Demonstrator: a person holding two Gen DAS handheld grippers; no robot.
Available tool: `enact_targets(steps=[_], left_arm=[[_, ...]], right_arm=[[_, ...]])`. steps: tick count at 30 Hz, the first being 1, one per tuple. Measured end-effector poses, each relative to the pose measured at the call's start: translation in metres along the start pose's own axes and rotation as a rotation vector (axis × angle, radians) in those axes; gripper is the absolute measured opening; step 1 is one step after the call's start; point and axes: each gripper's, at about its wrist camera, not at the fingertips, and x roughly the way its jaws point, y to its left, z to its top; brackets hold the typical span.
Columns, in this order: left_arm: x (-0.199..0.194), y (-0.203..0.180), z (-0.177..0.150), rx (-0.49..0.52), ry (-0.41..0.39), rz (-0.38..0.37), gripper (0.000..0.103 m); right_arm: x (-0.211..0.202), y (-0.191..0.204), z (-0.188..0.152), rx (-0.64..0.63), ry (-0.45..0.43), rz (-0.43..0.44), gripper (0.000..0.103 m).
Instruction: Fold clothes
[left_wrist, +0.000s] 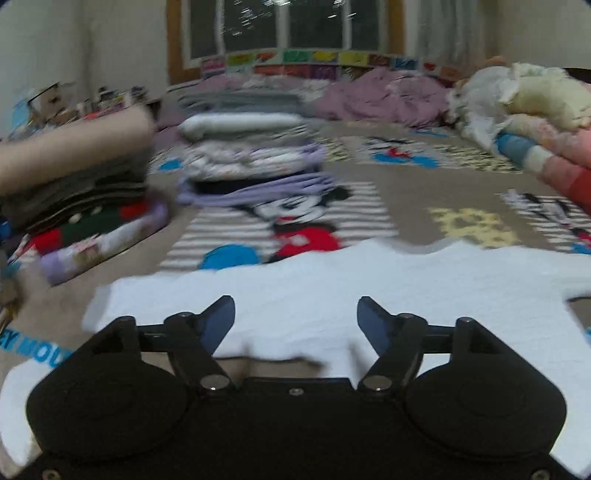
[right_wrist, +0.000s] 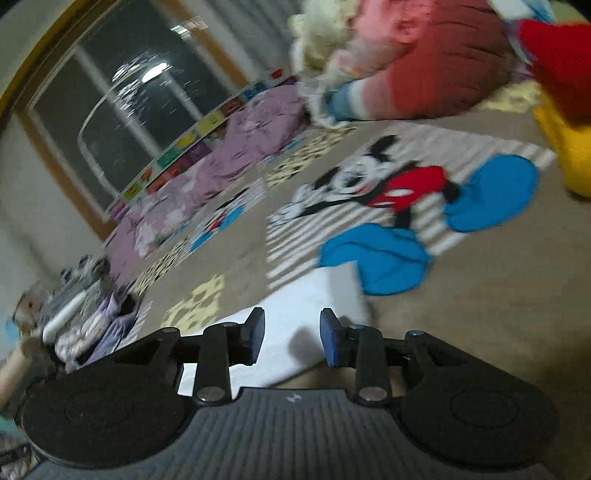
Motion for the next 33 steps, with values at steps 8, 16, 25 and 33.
enact_targets(steps=[8, 16, 25, 33], left_arm=[[-0.003, -0.136, 0.017, 0.31, -0.049, -0.157, 0.075], [0.009, -0.304, -0.011, 0.716, -0.122, -0.217, 0.075], [0.047, -0.402, -0.044, 1.034, -0.183, -0.116, 0.068], [0.079, -0.441, -0.041, 1.149, -0.236, 0.043, 0.053]], right_arm=[[-0.022, -0.062, 0.009, 0.262, -0.024, 0.009, 0.036], [-0.028, -0.085, 0.019, 0.298, 0.011, 0.076, 0.039], [-0.035, -0.102, 0.029, 0.278, 0.041, 0.098, 0.039], [-0.036, -0.121, 0.035, 0.369, 0.006, 0.119, 0.039]])
